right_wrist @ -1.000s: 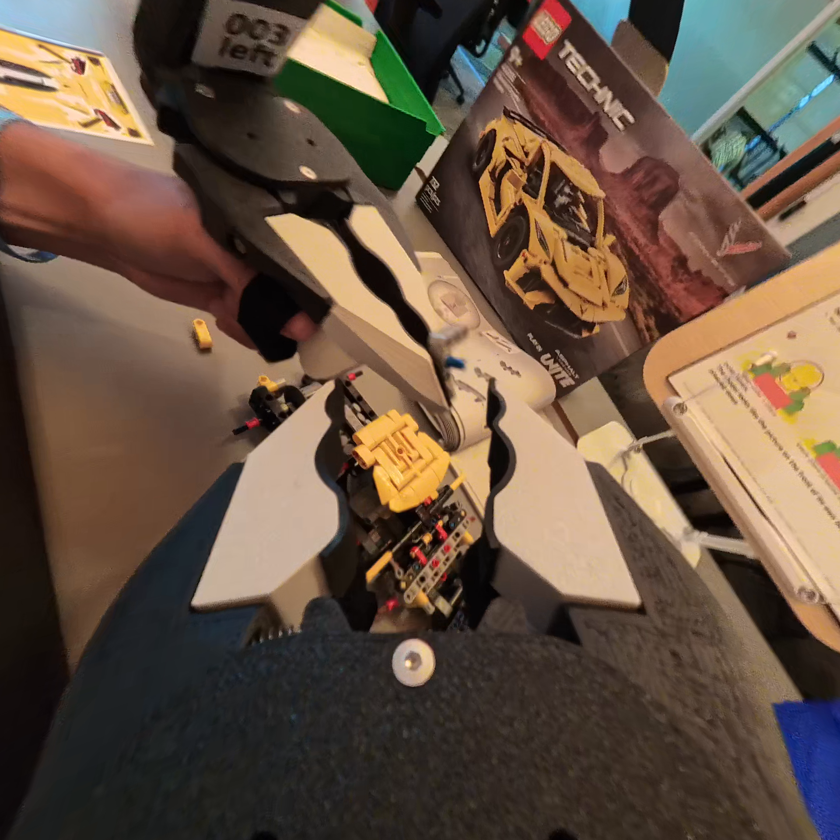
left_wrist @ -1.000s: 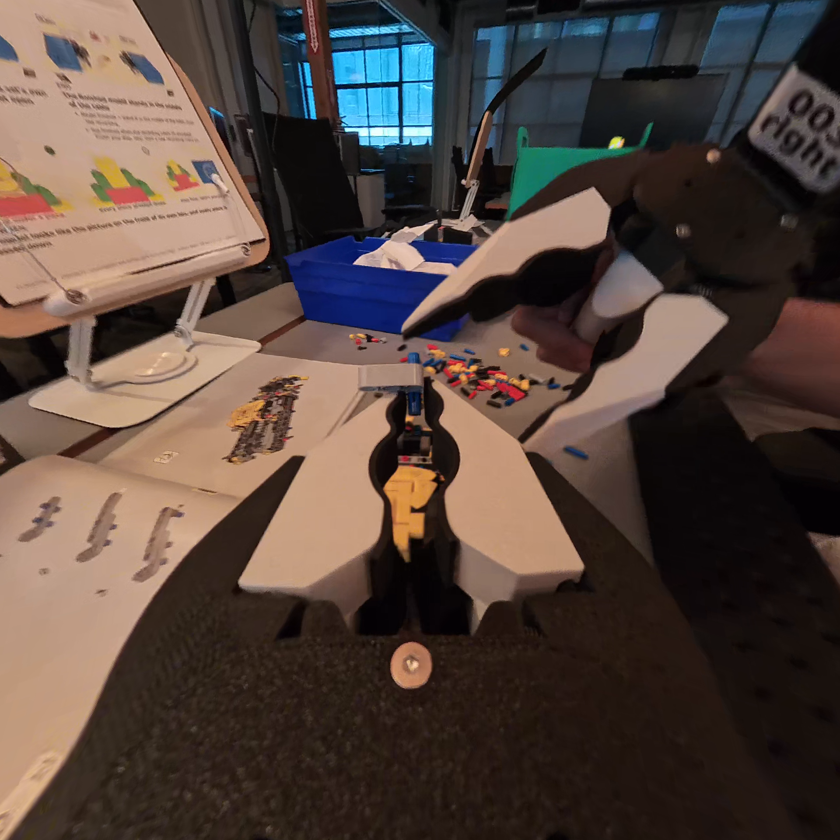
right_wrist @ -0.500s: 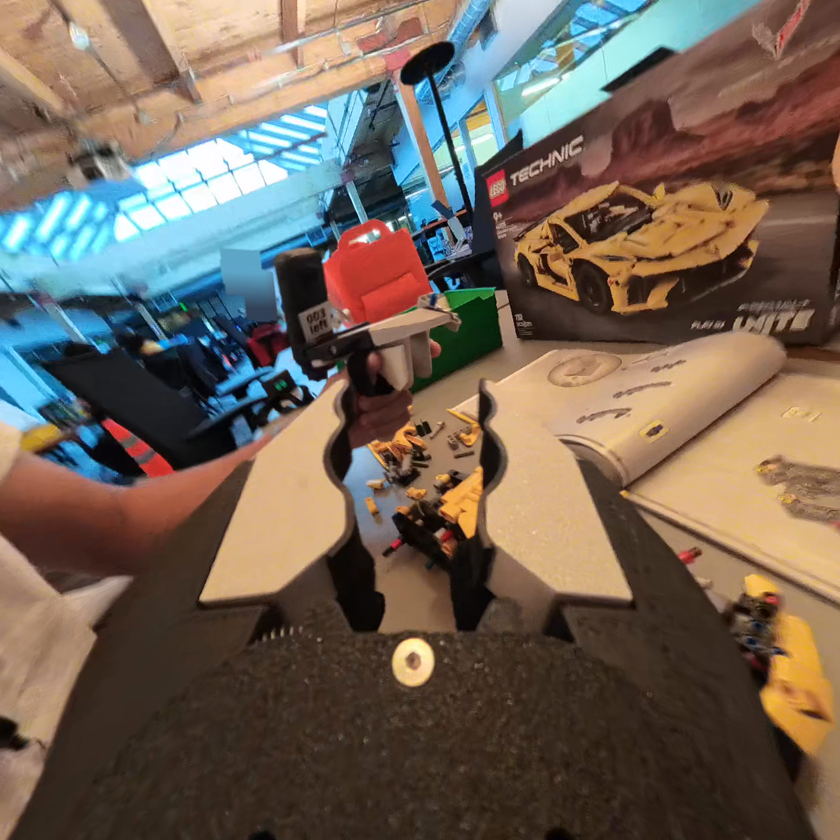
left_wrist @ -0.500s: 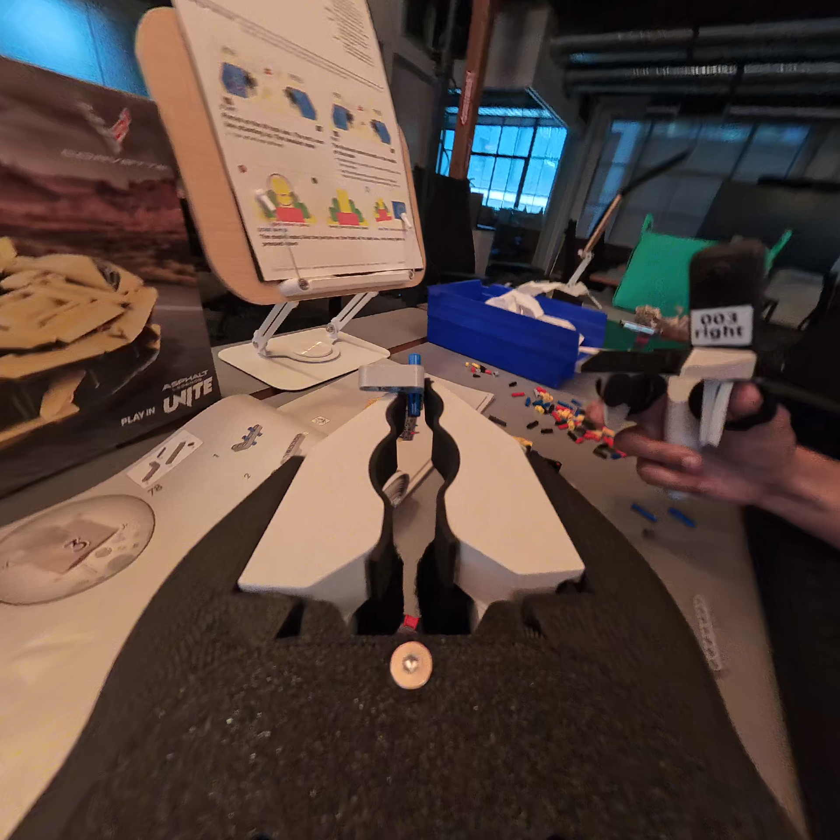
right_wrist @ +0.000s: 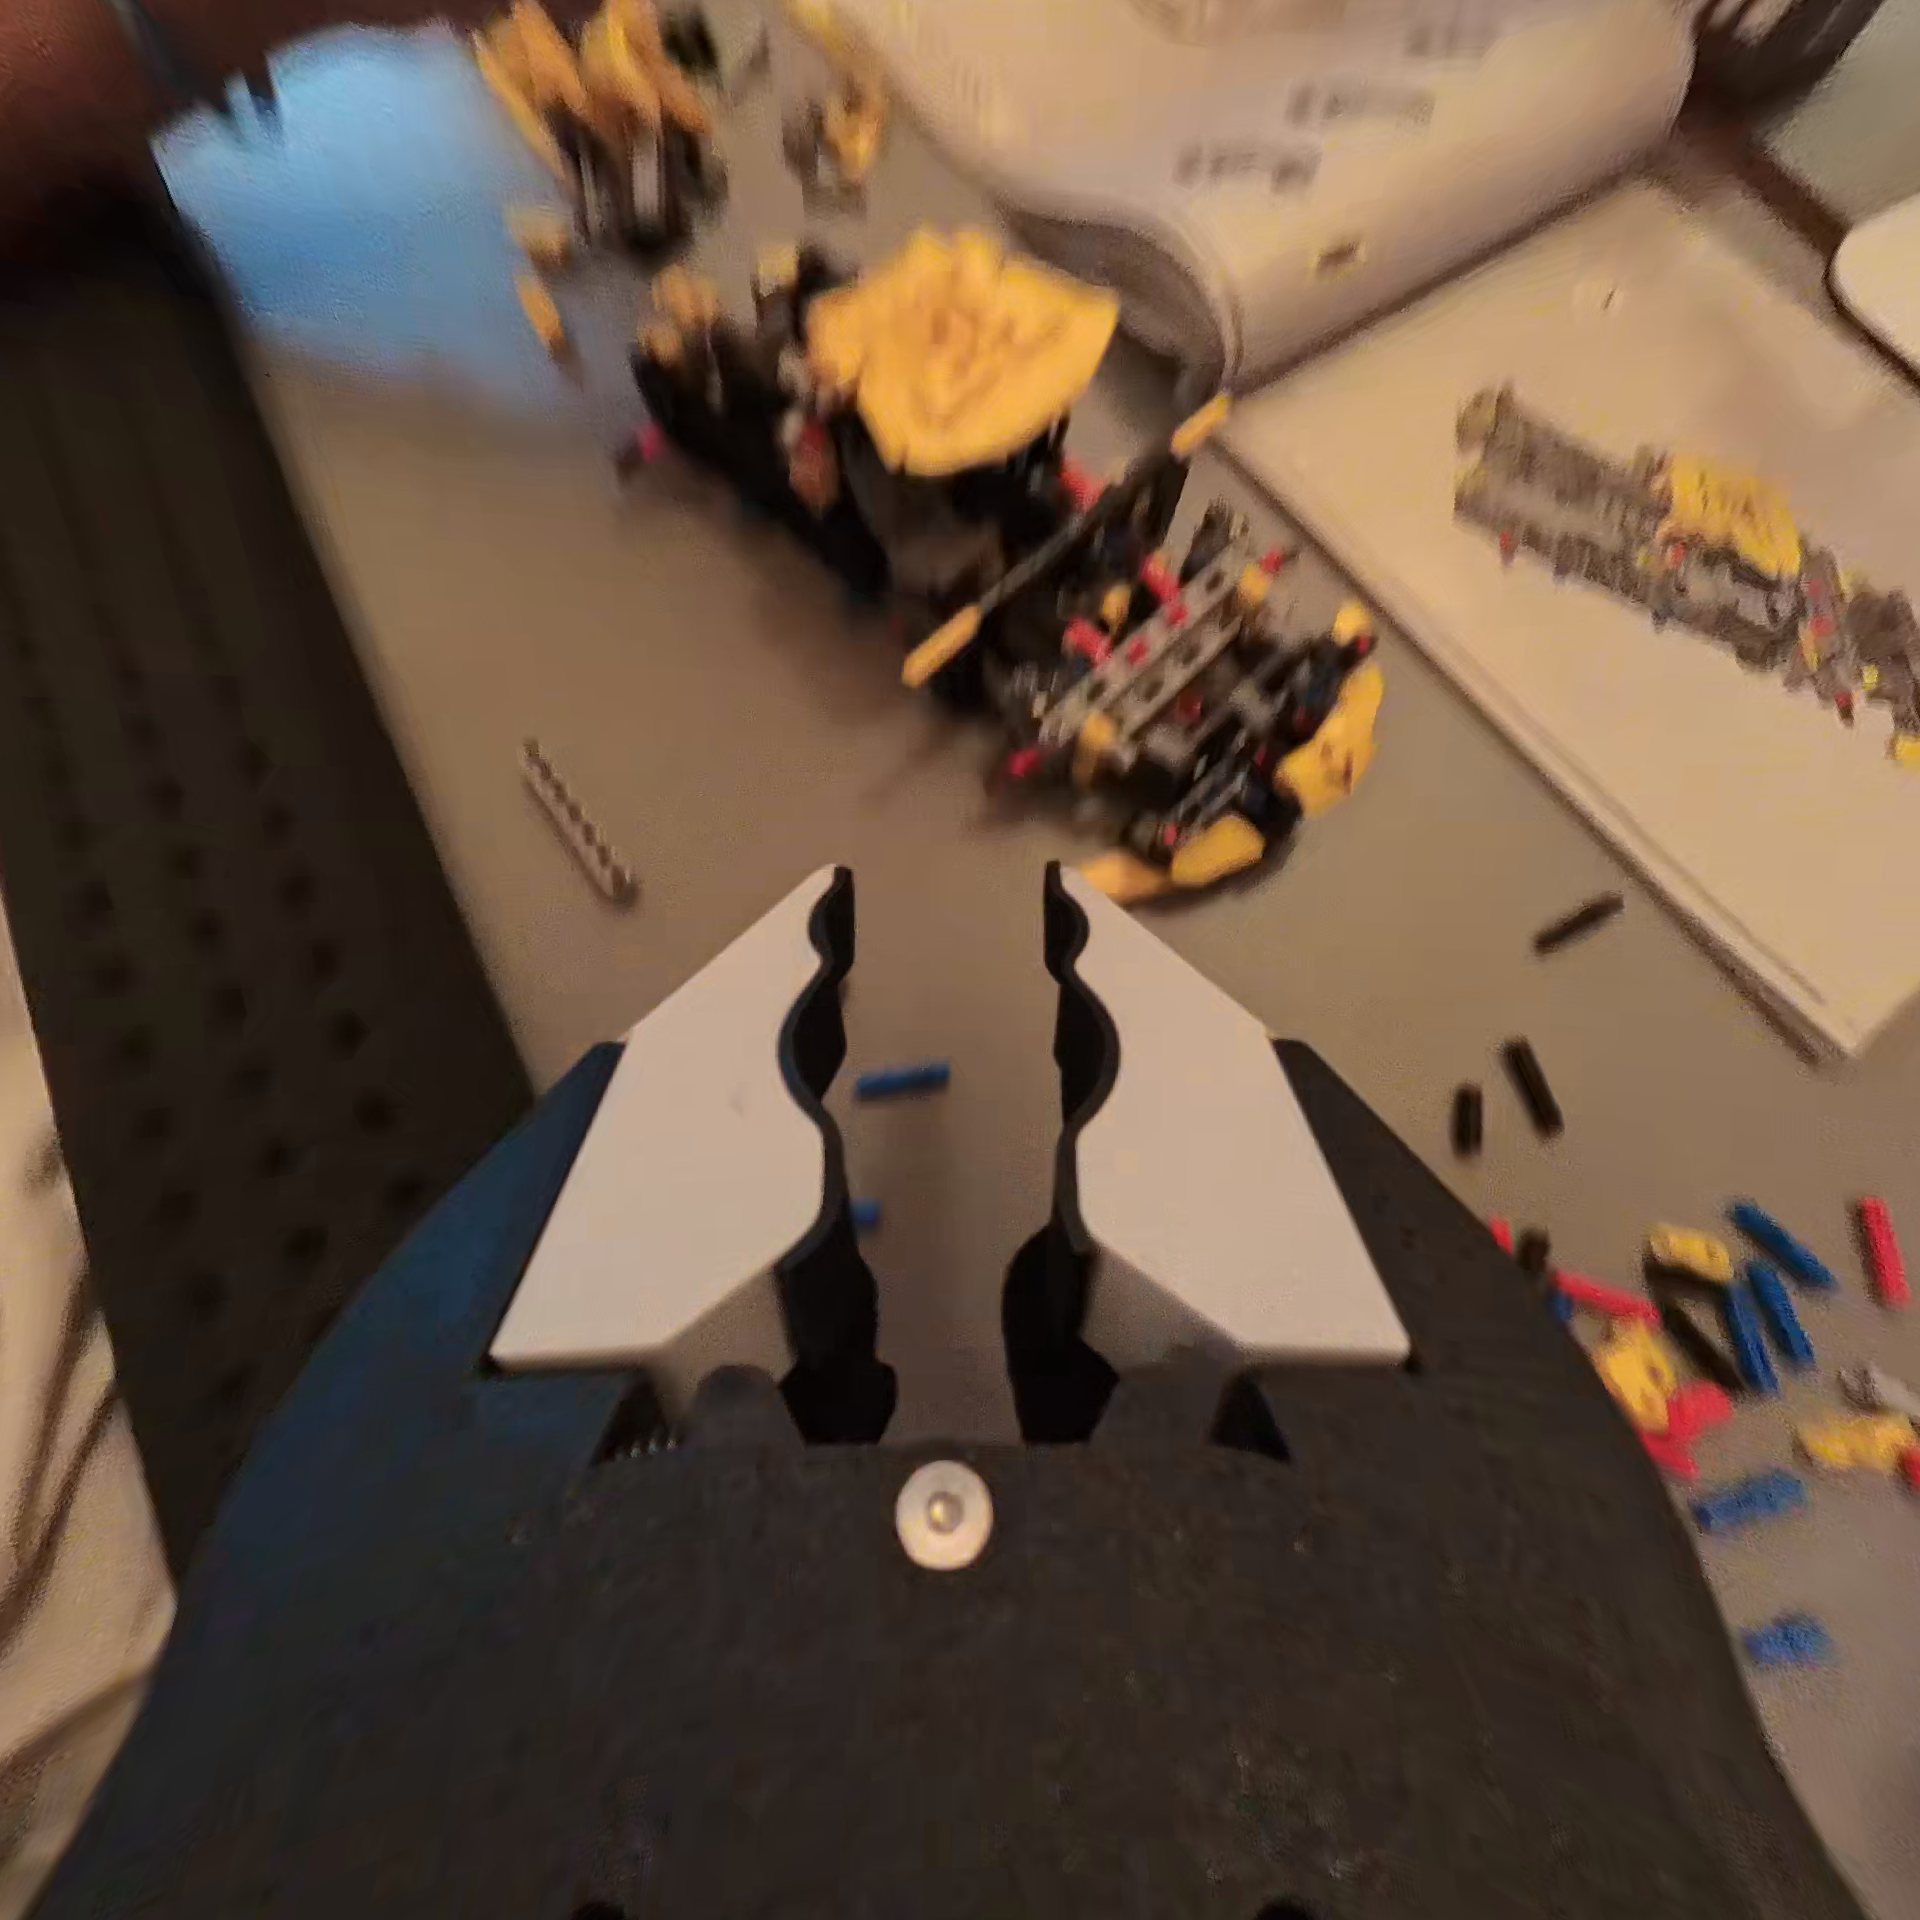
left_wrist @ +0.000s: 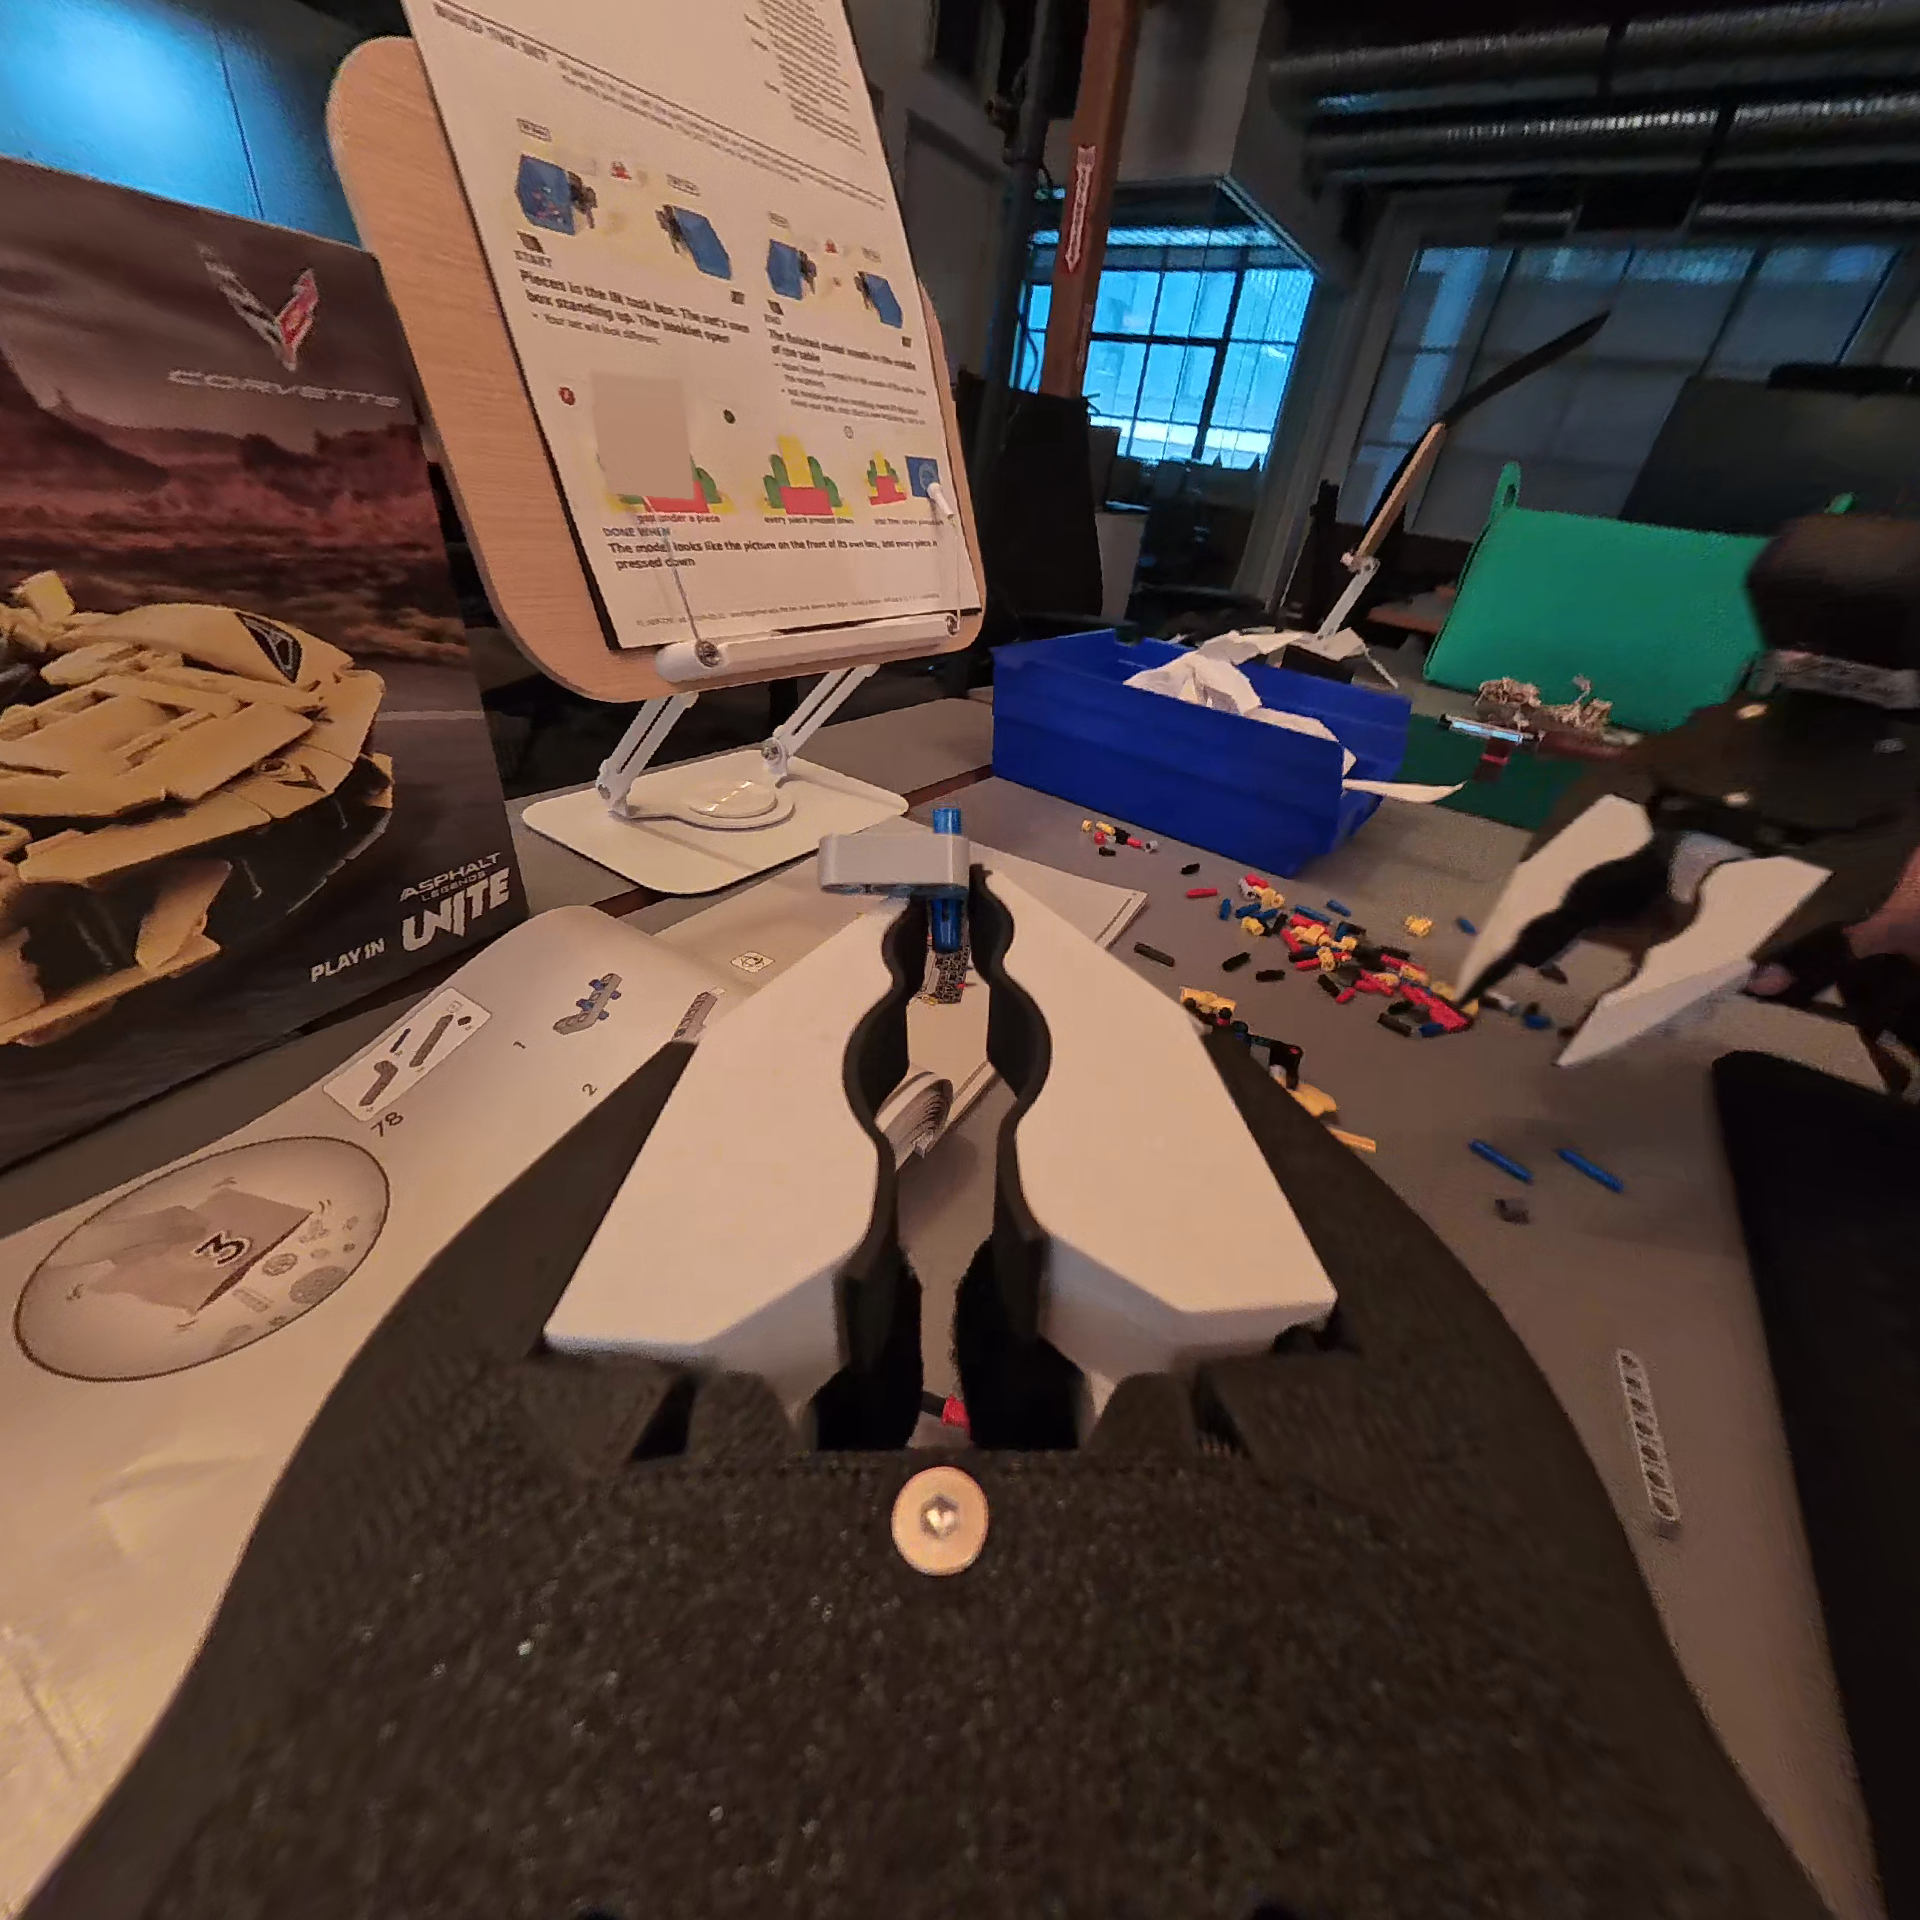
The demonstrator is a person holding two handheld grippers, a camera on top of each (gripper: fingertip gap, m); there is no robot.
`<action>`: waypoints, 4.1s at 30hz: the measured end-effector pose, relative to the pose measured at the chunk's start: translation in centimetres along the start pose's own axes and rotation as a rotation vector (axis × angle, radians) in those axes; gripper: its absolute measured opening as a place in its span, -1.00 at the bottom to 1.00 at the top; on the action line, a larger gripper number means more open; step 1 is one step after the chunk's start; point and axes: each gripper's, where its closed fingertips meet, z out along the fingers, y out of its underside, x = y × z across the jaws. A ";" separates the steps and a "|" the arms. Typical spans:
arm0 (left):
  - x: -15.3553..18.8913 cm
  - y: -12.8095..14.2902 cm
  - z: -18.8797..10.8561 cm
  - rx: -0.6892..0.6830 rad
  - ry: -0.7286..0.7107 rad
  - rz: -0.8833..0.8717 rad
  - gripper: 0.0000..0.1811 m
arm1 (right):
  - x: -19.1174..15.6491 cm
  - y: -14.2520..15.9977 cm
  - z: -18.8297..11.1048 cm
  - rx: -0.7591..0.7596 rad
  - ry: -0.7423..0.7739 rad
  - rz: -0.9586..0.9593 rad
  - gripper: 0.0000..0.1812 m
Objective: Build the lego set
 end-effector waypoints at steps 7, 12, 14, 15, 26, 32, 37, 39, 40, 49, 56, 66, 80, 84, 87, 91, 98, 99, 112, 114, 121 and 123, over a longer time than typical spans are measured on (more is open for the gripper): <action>1.4 0.7 0.8 -0.029 0.020 0.037 -0.93 | -3.3 6.9 -2.3 -0.238 0.009 0.066 -0.63; 1.2 0.2 0.4 -0.018 0.000 0.059 -0.93 | -4.7 9.5 -1.4 -0.341 0.132 0.089 -0.63; 1.2 0.0 0.3 -0.009 0.002 0.051 -0.93 | -4.3 9.8 -1.2 -0.327 0.142 0.174 -0.63; 1.2 -0.1 0.3 -0.008 0.004 0.048 -0.93 | -4.4 9.8 -1.0 -0.311 0.120 0.219 -0.63; 1.8 0.0 0.5 -0.018 0.010 0.077 -0.93 | -3.6 9.5 -0.3 -0.252 0.228 0.140 -0.92; 2.1 -0.1 0.5 -0.016 0.013 0.090 -0.93 | -2.9 9.5 -2.3 -0.365 0.101 0.127 -0.96; 2.2 -0.5 0.3 -0.003 0.017 0.089 -0.93 | 0.1 13.2 -7.1 -0.872 0.008 0.121 -0.96; 2.2 -0.6 0.3 -0.002 0.017 0.094 -0.93 | 1.1 14.7 -9.1 -1.098 -0.008 0.150 -0.96; 2.3 -0.6 0.3 -0.003 0.015 0.099 -0.93 | 1.5 15.2 -9.9 -1.202 -0.003 0.153 -0.97; 2.1 -0.6 0.3 -0.004 0.009 0.106 -0.93 | 2.9 15.9 -11.6 -1.577 0.052 0.143 -0.97; 2.5 -0.5 0.4 -0.013 0.016 0.122 -0.93 | 3.8 16.8 -13.8 -1.733 0.096 0.155 -0.97; 2.5 -0.5 0.4 -0.014 0.017 0.128 -0.93 | 4.1 17.7 -13.6 -1.713 0.057 0.130 -0.97; 2.8 -0.3 0.5 -0.025 0.030 0.131 -0.93 | 3.9 18.2 -13.2 -1.728 0.028 0.121 -0.94; 2.8 -0.3 0.5 -0.024 0.028 0.133 -0.93 | 4.2 18.2 -13.1 -1.723 0.032 0.084 -0.89; 2.8 -0.3 0.5 -0.024 0.028 0.133 -0.93 | 4.2 18.2 -13.1 -1.722 0.032 0.096 -0.87; 2.7 -0.2 0.5 -0.027 0.028 0.131 -0.92 | 4.9 17.7 -12.5 -1.628 0.057 0.062 -0.77; 2.7 -0.4 0.4 -0.019 0.025 0.131 -0.93 | 5.1 12.3 -12.1 -0.745 0.155 0.146 -0.66; 2.8 -0.5 0.4 -0.018 0.027 0.130 -0.93 | 4.8 12.0 -12.3 -0.600 0.155 0.145 -0.65; 4.8 0.3 1.0 -0.048 0.068 0.169 -0.93 | 3.6 17.9 -13.2 -0.450 0.226 0.167 -0.73; 4.9 0.3 1.1 -0.047 0.070 0.175 -0.92 | 3.9 18.1 -12.9 -0.478 0.234 0.145 -0.74; 4.6 0.4 1.1 -0.051 0.064 0.169 -0.93 | 4.3 18.6 -12.3 -0.525 0.208 0.135 -0.80; 4.6 0.4 1.1 -0.051 0.064 0.170 -0.93 | 4.4 18.5 -12.2 -0.527 0.202 0.136 -0.80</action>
